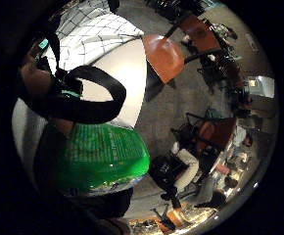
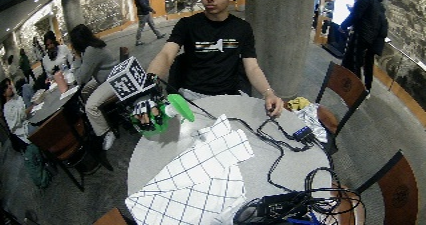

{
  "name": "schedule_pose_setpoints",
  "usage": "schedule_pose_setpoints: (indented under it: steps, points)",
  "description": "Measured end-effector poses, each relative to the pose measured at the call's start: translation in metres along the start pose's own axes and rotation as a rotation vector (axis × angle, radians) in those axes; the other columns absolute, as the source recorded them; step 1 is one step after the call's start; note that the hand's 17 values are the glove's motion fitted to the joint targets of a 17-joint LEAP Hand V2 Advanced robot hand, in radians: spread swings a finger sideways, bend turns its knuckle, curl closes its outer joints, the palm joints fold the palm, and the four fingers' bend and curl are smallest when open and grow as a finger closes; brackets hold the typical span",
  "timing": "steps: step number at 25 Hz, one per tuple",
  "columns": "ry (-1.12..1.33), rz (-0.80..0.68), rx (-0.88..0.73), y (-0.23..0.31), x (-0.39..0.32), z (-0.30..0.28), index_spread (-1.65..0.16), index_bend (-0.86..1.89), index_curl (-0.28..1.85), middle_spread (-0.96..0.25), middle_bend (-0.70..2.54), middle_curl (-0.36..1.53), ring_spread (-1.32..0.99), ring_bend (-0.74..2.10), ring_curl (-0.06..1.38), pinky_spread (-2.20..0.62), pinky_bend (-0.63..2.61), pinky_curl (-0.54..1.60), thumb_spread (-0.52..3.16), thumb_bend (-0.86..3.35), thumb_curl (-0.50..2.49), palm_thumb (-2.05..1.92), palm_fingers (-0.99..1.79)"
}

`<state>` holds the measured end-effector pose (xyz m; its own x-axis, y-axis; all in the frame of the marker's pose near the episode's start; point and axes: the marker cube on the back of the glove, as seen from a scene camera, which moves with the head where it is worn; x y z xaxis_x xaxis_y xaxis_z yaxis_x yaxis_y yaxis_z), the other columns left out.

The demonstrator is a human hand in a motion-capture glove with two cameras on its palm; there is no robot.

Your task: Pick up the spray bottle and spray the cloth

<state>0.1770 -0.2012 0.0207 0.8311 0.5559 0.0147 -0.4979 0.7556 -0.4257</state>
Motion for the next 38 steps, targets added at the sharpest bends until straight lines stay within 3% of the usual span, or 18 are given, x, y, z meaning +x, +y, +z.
schedule_pose_setpoints:
  steps: [9,27,32,38]
  points:
    - [0.163,0.069,-0.034,-0.007,-0.005,-0.002,-0.2,0.11,0.29,-0.01,0.28,0.45,-0.07,0.51,0.4,0.05,0.48,0.32,0.67,-0.03,0.56,0.95,1.12]
    - [0.229,0.111,-0.021,-0.007,-0.005,-0.004,-0.19,0.11,0.28,-0.01,0.29,0.46,-0.06,0.52,0.41,0.03,0.49,0.33,0.66,-0.03,0.58,0.95,1.12]
    - [0.082,0.074,0.051,-0.002,-0.006,-0.005,-0.19,0.11,0.28,-0.01,0.29,0.46,-0.06,0.52,0.41,0.03,0.49,0.33,0.67,-0.03,0.59,0.94,1.12]
    - [-0.4,-0.101,0.206,0.025,-0.027,-0.009,-0.19,0.11,0.28,-0.01,0.29,0.46,-0.06,0.52,0.41,0.02,0.49,0.33,0.67,-0.03,0.59,0.94,1.12]
